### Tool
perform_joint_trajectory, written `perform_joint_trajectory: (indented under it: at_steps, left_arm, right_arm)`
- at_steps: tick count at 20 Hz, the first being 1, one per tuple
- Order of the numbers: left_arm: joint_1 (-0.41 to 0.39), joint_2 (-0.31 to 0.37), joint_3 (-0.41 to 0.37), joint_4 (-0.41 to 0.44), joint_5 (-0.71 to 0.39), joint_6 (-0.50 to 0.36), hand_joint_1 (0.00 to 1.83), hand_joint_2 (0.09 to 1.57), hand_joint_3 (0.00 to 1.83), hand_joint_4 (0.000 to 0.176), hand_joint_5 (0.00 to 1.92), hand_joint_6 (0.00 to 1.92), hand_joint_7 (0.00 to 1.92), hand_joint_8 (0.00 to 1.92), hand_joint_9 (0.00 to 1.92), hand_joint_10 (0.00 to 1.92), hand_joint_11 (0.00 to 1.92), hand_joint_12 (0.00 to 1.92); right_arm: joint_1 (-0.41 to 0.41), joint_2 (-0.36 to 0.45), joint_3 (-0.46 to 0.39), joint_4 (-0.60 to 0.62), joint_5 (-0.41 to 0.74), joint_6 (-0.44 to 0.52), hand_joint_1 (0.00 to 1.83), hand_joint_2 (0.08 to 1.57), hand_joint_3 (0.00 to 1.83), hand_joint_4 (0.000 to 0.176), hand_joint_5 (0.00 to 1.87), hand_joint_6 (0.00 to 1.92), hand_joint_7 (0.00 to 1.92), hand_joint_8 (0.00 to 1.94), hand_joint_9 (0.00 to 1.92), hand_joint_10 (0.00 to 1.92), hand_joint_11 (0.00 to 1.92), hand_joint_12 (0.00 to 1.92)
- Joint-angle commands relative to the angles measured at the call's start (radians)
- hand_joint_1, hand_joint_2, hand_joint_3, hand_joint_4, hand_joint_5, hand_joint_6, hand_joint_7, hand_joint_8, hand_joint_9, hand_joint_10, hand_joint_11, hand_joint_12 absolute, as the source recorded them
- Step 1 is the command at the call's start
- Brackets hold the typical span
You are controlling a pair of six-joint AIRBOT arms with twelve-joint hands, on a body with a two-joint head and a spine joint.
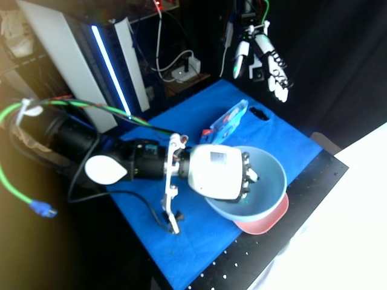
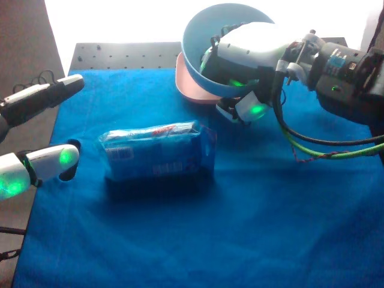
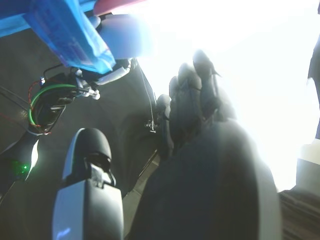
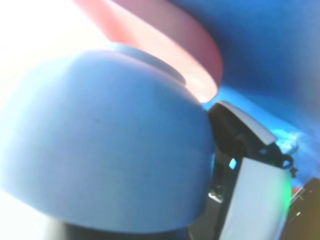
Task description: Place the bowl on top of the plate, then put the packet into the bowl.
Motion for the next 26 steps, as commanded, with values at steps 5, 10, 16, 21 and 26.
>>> perform_joint_trajectory:
  at_steps: [5,10,16,21,26]
  left_arm:
    - [-0.011,-0.008,0.005,-0.009,-0.120,-0.010,0.60,1.21,0.00,0.065,0.27,0.00,0.26,0.00,0.25,0.00,0.10,0.38]
    - [-0.011,-0.008,0.003,-0.009,-0.126,-0.012,0.59,1.19,0.00,0.065,0.28,0.00,0.28,0.00,0.27,0.00,0.09,0.38]
    - [-0.011,-0.008,0.000,-0.013,-0.128,-0.012,0.57,1.20,0.00,0.049,0.29,0.00,0.30,0.00,0.29,0.00,0.07,0.45]
    - [-0.010,-0.008,-0.001,-0.018,-0.130,-0.013,0.61,1.19,0.00,0.066,0.29,0.00,0.29,0.00,0.27,0.00,0.03,0.45]
    - [-0.003,-0.009,0.002,-0.028,-0.125,-0.012,0.73,1.14,0.00,0.061,0.27,0.00,0.26,0.00,0.24,0.00,0.03,0.50]
  right_arm:
    - [0.019,0.001,0.011,0.028,0.098,0.003,1.14,1.41,0.00,0.000,0.62,0.04,0.68,0.20,0.72,0.15,0.35,0.88]
    - [0.018,0.001,0.006,0.023,0.098,0.021,0.66,1.45,0.00,0.000,0.31,0.00,0.34,0.00,0.37,0.00,0.01,0.91]
    - [0.006,0.043,-0.023,0.024,0.098,0.042,0.30,1.43,0.00,0.000,0.17,0.00,0.17,0.00,0.19,0.00,0.00,0.62]
    - [-0.008,0.078,-0.046,0.026,0.099,0.042,0.16,1.34,0.00,0.033,0.13,0.00,0.13,0.00,0.15,0.00,0.00,0.52]
    - [-0.049,0.149,-0.103,0.095,0.224,0.042,0.14,1.08,0.00,0.169,0.00,0.00,0.00,0.00,0.00,0.00,0.00,0.02]
